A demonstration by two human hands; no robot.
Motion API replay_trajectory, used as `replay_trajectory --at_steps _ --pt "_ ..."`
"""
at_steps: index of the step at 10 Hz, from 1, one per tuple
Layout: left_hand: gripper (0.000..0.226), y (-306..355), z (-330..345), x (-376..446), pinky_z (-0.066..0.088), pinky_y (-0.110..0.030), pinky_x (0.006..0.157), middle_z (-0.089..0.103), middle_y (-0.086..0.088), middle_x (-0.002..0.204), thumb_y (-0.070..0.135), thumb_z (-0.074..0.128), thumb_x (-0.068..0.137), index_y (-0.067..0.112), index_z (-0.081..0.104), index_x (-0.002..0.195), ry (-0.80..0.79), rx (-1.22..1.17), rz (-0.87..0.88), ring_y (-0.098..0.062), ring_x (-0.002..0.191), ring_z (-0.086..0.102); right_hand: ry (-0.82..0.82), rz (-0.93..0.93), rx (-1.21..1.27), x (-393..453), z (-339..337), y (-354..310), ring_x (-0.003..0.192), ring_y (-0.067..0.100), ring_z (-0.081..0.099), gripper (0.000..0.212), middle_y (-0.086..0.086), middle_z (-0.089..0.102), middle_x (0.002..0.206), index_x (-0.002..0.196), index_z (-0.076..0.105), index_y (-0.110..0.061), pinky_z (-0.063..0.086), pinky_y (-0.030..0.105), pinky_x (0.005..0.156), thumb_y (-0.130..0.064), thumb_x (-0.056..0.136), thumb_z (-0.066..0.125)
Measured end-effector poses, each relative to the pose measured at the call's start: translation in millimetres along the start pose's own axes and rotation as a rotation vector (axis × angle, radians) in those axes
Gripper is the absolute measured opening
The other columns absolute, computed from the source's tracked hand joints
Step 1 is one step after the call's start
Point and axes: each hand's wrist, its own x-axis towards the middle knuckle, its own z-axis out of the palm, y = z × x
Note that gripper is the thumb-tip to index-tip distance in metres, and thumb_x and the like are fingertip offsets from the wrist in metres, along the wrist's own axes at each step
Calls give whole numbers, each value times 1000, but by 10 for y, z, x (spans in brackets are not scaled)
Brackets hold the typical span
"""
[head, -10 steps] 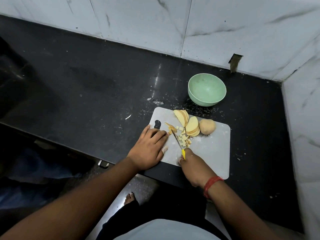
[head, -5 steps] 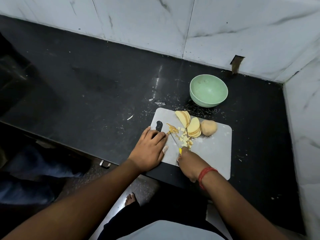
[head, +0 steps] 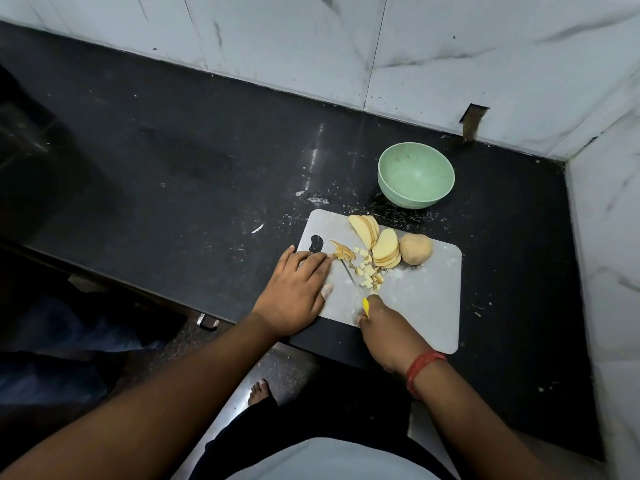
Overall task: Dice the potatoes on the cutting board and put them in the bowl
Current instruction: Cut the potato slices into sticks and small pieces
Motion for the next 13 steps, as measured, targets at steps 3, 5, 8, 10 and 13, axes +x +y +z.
replay_trajectory --at_steps 3,5,8,10,13 --pt "46 -17 34 -28 30 -54 119 61 -7 131 36 50 104 7 62 138 -4 21 12 -29 118 55 -26 12 -38 160 -32 -157 56 11 37 9 0 39 68 110 37 -11 22 24 44 -11 101 37" --pt "47 2 13 -13 28 -52 121 61 -7 133 37 50 104 7 62 138 18 49 4 -29 118 55 -67 35 -61 201 -35 -194 57 13 40 11 2 42 69 112 37 -10 23 26 44 -10 101 36" --pt "50 -8 17 0 28 -53 121 59 -7 138 39 45 105 7 61 141 2 37 -24 -30 119 54 42 135 63 375 33 -137 56 6 30 26 2 54 87 121 53 -9 29 16 52 -21 98 46" --pt "53 -15 11 8 24 -54 123 57 -6 141 41 43 105 9 57 145 -17 21 -27 -28 126 50 -73 122 -25 107 -23 -55 62 17 48 22 5 47 71 120 42 -1 36 27 53 -11 101 38" --pt "50 -28 12 -8 23 -51 123 60 -5 134 40 46 105 8 61 140 -5 -4 -89 -28 121 54 -43 3 -30 152 -68 -152 85 30 53 9 18 58 100 110 38 -12 33 27 68 -16 103 37"
